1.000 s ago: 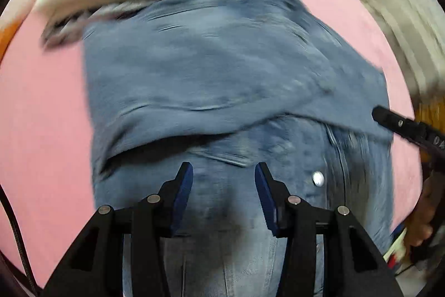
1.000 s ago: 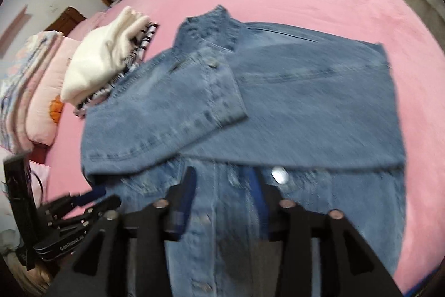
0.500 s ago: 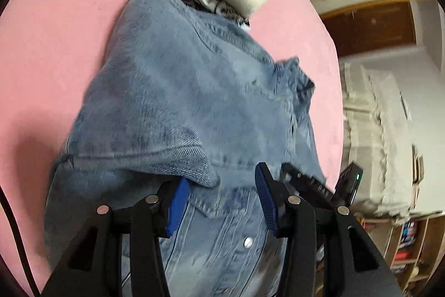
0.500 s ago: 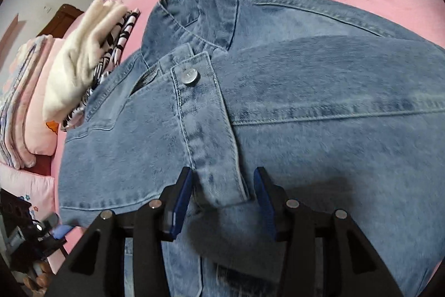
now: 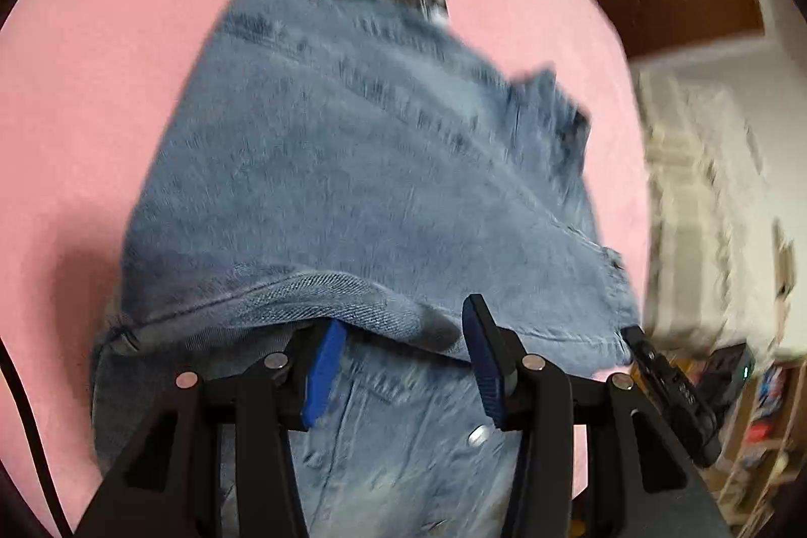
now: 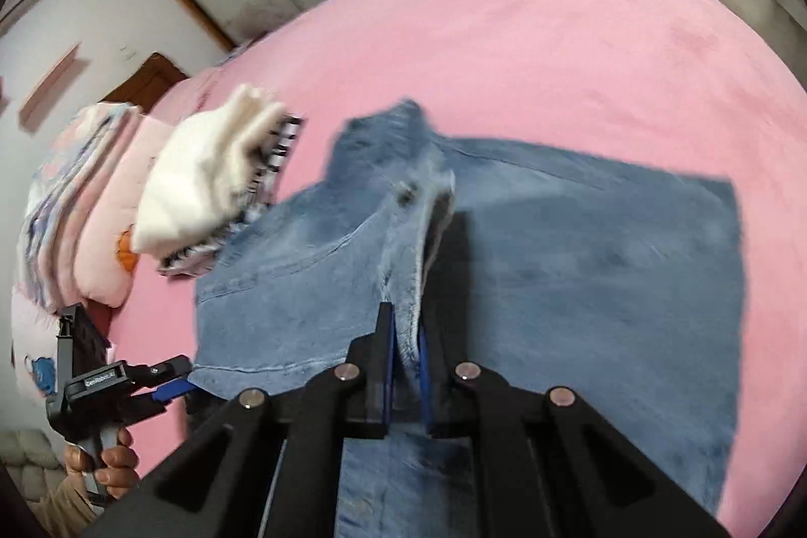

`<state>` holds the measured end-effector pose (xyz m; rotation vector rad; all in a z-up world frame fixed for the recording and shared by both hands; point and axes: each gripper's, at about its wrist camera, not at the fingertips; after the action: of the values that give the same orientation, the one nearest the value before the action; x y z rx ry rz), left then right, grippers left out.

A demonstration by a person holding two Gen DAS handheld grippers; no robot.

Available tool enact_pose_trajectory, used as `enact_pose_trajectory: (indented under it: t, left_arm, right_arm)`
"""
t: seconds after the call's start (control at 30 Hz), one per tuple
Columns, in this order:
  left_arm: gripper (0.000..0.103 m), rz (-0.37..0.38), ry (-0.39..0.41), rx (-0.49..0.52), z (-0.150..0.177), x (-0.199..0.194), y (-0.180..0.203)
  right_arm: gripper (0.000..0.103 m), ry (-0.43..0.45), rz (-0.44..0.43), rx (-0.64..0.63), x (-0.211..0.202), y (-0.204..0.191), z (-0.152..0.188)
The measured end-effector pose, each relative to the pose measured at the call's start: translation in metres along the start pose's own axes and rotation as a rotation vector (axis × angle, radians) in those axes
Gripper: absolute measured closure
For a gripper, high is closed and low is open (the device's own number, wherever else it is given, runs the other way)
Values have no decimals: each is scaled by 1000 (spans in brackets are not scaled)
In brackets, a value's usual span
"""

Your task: Fold large clothes

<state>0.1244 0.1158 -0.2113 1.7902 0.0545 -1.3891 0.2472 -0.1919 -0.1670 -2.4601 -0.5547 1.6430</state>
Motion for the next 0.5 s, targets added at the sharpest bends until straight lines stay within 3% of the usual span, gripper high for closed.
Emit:
enact_pose_trajectory:
  t: [0.1,0.2,0.27,0.33,0.5]
  left_arm:
    - [58,-53,-120,73,14,14,2]
    - [58,-96,-205,206,31,9,7]
    - [58,-106,-236,299,39,-7,12]
    - [56,-112,-224,345,39,-26,14]
    - [46,-223,-61,311,-8,-49,5]
  right_arm:
    - [90,-170,99,1,27,15,23]
    - [87,-180,107,25,26,25,29]
    - [72,-143,86,51,18,26,24]
    - [55,-102,85,46,14,27,12]
    - [54,-85,61,4,34,26,-16]
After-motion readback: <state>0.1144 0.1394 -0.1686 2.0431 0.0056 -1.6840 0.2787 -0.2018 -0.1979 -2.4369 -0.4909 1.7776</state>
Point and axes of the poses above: each gripper's, at about its wrist camera, not at the fingertips, and x roughly the way its jaws point, y to its right, z to its underside, and after that the axes turned 4 degrees about -x, right-handed
